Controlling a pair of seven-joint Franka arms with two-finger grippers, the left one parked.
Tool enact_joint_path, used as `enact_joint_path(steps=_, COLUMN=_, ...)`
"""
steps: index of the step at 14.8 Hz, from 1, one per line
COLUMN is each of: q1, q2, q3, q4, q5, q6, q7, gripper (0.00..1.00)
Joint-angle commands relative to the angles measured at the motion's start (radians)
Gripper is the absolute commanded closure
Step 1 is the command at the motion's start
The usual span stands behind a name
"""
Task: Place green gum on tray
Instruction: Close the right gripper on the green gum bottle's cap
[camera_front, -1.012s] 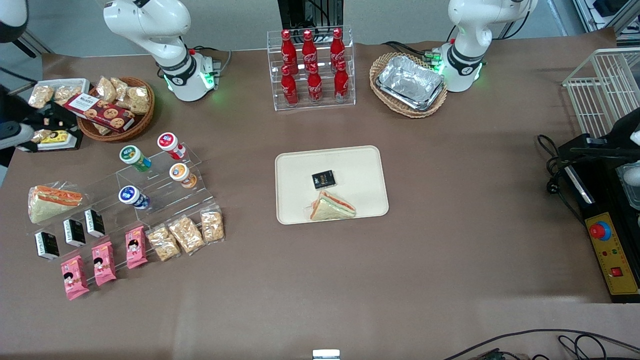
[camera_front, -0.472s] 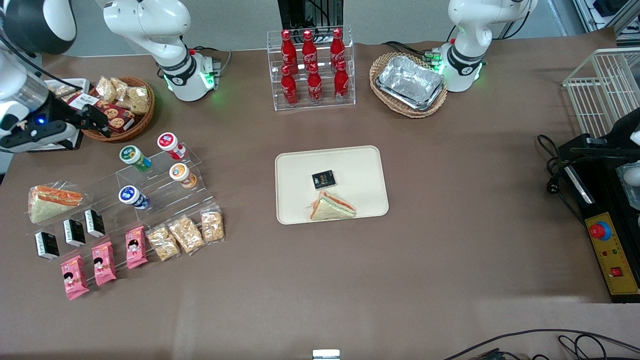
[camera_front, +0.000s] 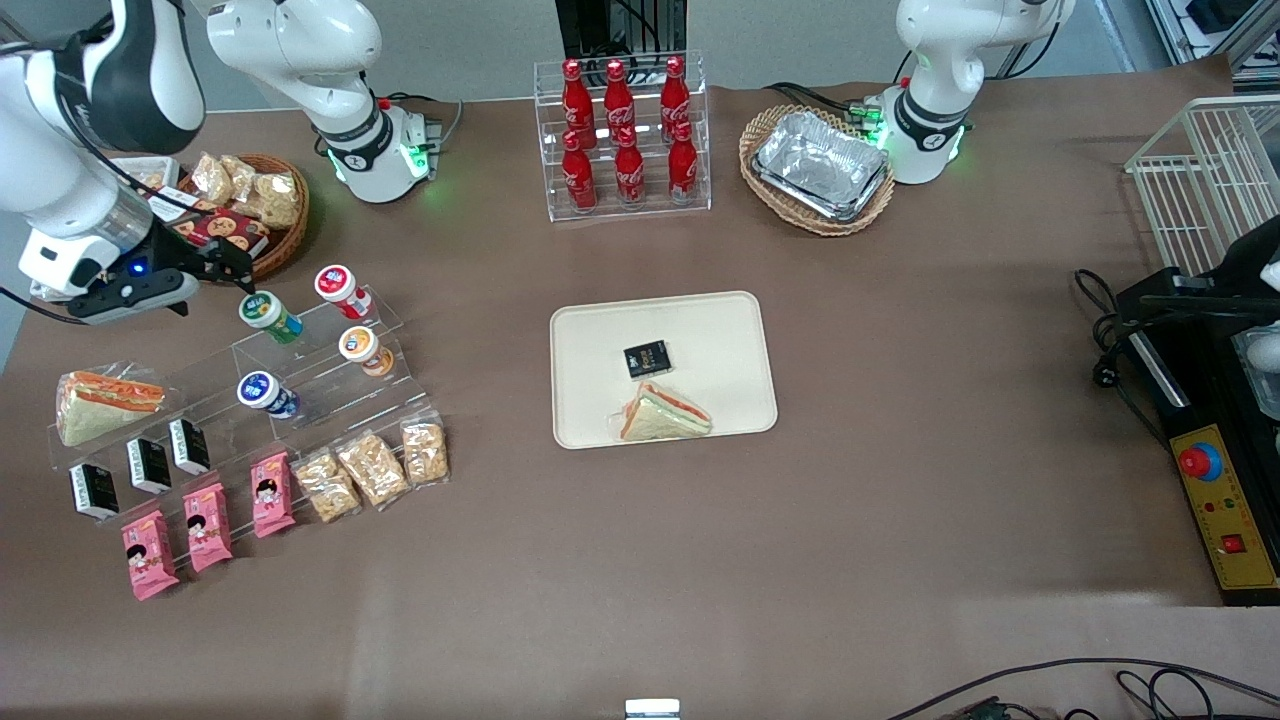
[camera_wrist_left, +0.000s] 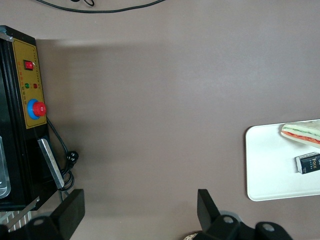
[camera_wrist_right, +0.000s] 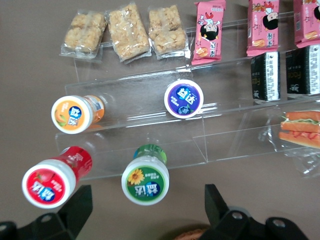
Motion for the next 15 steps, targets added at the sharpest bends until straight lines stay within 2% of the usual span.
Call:
enact_joint_path(steps=1, q1=-0.005, q2=-0.037, q3=-0.001, q4=-0.134, q5=0.017, q6=0.136, q7=-0.012, gripper=0.0)
enact_joint_path(steps=9, q1=-0.005, q2=-0.037, q3=-0.026, q4=-0.254, q5=0.018, q6=0.256, q7=-0.006, gripper=0.0)
enact_joint_path(steps=15, q1=-0.005, q2=-0.034, q3=-0.029, q4=-0.27, q5=0.018, q6=0.272, q7=-0.003, gripper=0.0)
